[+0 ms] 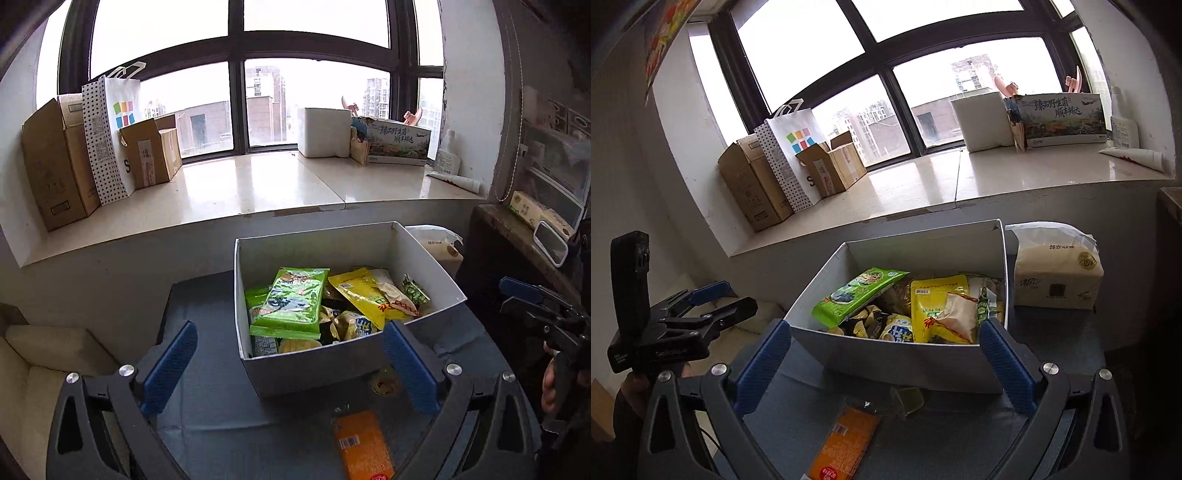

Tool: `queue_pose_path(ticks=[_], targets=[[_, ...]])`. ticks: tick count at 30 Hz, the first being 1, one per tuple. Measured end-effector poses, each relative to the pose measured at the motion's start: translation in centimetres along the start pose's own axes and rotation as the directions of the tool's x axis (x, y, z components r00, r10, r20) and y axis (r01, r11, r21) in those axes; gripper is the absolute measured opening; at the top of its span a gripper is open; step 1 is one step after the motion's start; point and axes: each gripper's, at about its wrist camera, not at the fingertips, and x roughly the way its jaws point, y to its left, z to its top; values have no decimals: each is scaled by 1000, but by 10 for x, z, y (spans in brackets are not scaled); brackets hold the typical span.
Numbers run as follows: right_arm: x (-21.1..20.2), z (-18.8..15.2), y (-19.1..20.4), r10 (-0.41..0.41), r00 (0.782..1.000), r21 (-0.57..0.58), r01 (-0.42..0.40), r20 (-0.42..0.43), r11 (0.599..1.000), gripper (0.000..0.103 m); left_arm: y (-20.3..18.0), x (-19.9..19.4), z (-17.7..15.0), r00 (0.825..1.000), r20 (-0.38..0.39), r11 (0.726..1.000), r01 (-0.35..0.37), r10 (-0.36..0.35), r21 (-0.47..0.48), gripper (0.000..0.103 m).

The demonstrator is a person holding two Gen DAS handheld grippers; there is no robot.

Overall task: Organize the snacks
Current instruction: 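Grasp the clear jelly cup with the right tool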

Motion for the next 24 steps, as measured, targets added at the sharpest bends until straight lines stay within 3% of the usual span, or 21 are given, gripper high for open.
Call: queue_pose_path(ticks=[7, 10, 16, 24], targets=[[-31, -53, 19, -13, 1000, 12, 12, 13, 1000, 103, -4, -39, -64, 999, -38, 998, 32, -34, -62, 103], [-31, -81, 17, -72, 997, 53, 70, 30, 996, 103, -4, -42, -99, 994, -81, 991, 59, -69, -119, 103], [4, -112, 9, -104, 989, 89, 113, -102, 990, 103, -2, -44, -143, 988, -127, 977, 64, -91, -204, 103], [64, -115, 10, -149, 968, 0, 152, -200, 988, 103, 8, -39, -159, 983, -151, 965, 62, -103, -253, 103]])
